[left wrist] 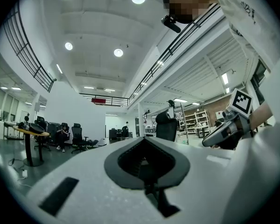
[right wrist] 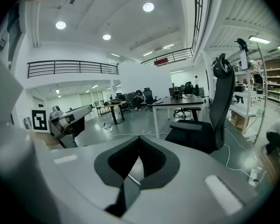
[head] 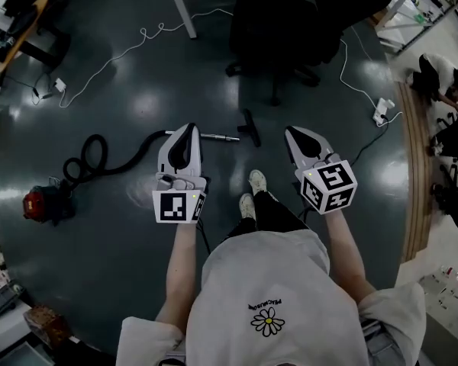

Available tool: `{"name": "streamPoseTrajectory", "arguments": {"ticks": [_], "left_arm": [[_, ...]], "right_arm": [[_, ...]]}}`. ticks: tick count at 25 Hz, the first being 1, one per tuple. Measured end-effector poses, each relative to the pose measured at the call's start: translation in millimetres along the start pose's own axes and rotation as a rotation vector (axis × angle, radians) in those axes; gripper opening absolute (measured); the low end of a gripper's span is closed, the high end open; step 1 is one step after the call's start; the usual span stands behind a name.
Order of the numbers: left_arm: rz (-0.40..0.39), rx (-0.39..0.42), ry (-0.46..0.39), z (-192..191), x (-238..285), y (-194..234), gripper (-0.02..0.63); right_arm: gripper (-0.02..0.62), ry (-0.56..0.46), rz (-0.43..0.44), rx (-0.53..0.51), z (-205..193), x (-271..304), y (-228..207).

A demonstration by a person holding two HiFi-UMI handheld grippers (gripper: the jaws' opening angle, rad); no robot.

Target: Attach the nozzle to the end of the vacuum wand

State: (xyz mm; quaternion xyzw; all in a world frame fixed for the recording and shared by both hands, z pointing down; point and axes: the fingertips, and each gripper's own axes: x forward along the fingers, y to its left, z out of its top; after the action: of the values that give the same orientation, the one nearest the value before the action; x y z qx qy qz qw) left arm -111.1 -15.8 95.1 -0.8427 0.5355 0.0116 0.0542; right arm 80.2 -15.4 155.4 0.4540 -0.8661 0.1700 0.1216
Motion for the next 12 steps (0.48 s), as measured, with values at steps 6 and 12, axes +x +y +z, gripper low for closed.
{"name": "streamPoseTrajectory", "arguments": {"ticks": [6,12], "left_arm": [[-0.027,-0.032,0.085,-30,47,8,0.003],[-0.058,-0.030,0.134,-71,82,33,0.121]], "right_arm": [[0.006,0.035,0.058,-0.005,9,54,-28],[0.006,0.093,0.152,-0.030,0,113,-34]]}}
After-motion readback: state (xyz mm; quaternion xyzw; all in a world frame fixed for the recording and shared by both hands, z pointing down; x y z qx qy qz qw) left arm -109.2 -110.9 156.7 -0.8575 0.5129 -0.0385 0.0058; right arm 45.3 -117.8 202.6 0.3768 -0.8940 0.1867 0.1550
